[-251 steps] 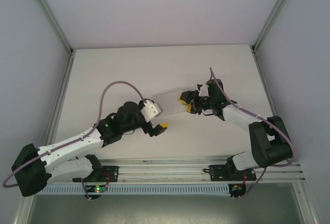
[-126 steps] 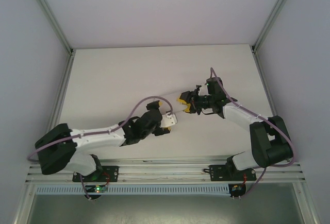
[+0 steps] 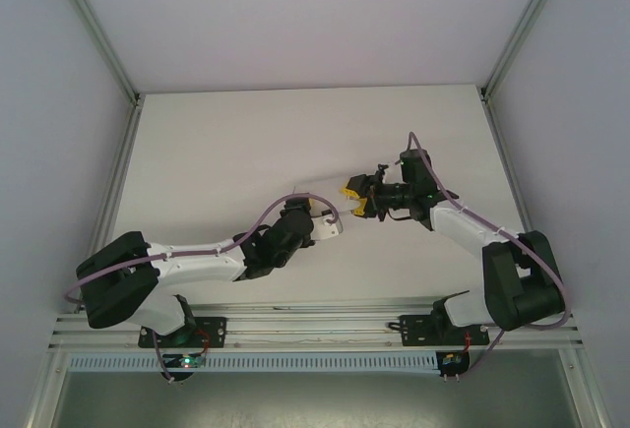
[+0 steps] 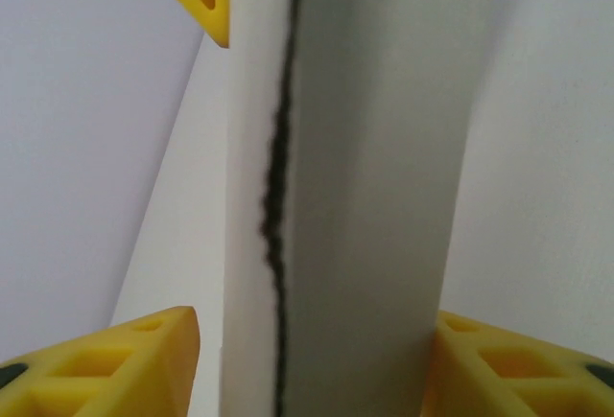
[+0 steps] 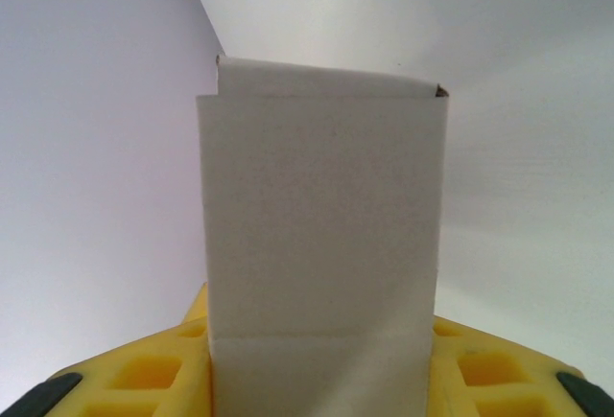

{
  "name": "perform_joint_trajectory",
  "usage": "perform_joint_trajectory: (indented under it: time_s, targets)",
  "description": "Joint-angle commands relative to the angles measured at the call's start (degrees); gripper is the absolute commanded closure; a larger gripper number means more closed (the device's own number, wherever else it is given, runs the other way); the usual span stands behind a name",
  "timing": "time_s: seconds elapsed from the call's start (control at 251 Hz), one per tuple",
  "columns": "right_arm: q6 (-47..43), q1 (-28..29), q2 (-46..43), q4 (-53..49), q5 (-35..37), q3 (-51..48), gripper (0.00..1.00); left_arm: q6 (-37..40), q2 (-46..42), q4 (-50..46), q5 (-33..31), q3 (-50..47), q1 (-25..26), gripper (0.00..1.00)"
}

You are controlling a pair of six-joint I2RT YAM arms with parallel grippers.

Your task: Assemble paper box

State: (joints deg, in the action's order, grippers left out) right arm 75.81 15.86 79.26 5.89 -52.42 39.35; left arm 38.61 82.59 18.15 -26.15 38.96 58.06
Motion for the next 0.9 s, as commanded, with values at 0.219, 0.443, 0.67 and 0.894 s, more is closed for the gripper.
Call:
perform_joint_trajectory:
  time_s: [0.219,0.443,0.67,0.894]
  targets:
    - [1.1,-0.2,-1.8,0.7,-2.7,-2.1,0.45,0.9,-0.1,2.3,-1.8,0.7,0.4,0.57]
    - [-5.1,-1.1,-5.9,0.2,-0.8,-3.7,0.01,-2.4,-1.8,-7.7,1.6,3.2,0.1,0.58]
    - [-25.8,-3.3,-24.3,-3.8,23.9,-7.3,0.01,-8.7,-7.7,-32.9,18.1,10.1,-4.1,0.60]
    - [-32.4,-3.0,-42.7,12.6,32.4,-21.0,0.01,-9.0,-6.7,-52.5,29.2,17.5,-6.5,0.60]
